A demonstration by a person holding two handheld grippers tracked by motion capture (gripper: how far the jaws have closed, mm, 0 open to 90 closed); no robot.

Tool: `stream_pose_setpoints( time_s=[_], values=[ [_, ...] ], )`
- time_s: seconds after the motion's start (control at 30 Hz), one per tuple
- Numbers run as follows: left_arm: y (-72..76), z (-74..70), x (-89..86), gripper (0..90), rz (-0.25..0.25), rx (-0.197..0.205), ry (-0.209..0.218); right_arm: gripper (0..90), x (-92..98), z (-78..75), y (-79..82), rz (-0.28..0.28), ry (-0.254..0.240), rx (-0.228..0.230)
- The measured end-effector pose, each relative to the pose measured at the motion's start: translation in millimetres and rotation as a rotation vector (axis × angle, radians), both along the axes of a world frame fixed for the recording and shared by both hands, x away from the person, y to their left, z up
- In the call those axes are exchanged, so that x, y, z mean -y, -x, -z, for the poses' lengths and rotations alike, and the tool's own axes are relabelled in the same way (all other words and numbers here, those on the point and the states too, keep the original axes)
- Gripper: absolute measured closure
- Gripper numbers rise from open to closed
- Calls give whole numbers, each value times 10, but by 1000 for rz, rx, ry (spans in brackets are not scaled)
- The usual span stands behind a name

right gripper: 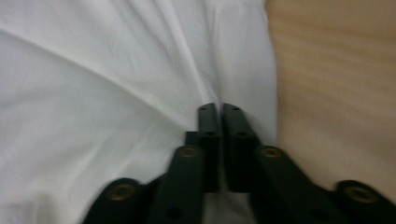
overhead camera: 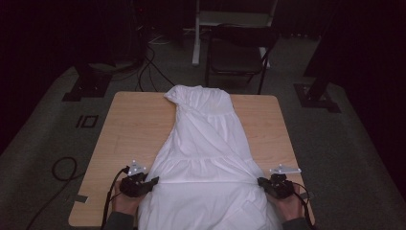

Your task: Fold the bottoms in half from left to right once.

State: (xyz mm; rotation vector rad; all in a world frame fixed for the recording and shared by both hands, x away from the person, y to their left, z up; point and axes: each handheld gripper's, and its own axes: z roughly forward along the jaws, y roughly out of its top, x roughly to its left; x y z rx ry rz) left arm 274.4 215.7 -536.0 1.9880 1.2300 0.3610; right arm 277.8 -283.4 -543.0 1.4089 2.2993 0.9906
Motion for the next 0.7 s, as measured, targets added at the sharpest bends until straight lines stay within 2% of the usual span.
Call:
stream_pose_setpoints(
  time_s=[0.03,0.07,0.1,0.13,0.17,0.2,0.23,0.27,0.37,0.43,0.53,0.63,0.67,0.7],
  values=[
    [-68,-99,-51,519,-20,30,37,683,-16,-105,-70,11,-12,56],
    [-116,-159,-64,503,-29,47,54,659,-26,-154,-103,4,-27,81],
    [-116,-159,-64,489,-29,47,54,636,-49,-221,-157,-9,-40,111],
    [-173,-213,-71,489,-39,71,57,636,-49,-221,-157,-9,-40,111],
    [-260,-264,-66,479,-48,84,64,621,-85,-282,-226,-18,-45,128],
    [-260,-264,-66,468,-48,84,64,621,-85,-282,-226,-18,-45,128],
    [-447,-294,-22,468,-45,75,70,614,-138,-347,-326,-37,-55,145],
    [-528,-284,10,457,-42,69,60,609,-257,-418,-536,-70,-69,162],
    [-745,-186,116,461,-46,36,39,603,-439,-420,-844,-111,-82,149],
    [-847,-101,170,470,-45,10,25,595,-567,-381,-1045,-140,-88,124],
    [-929,-9,233,479,-46,-16,8,572,-727,-323,-1297,-159,-104,87],
    [-980,59,277,490,-52,-37,-16,526,-876,-275,-1492,-166,-82,62],
    [-980,59,277,492,-52,-37,-16,526,-876,-275,-1492,-166,-82,62],
    [-1001,95,292,501,-57,-49,-25,497,-983,-216,-1641,-174,-65,37]
  ],
)
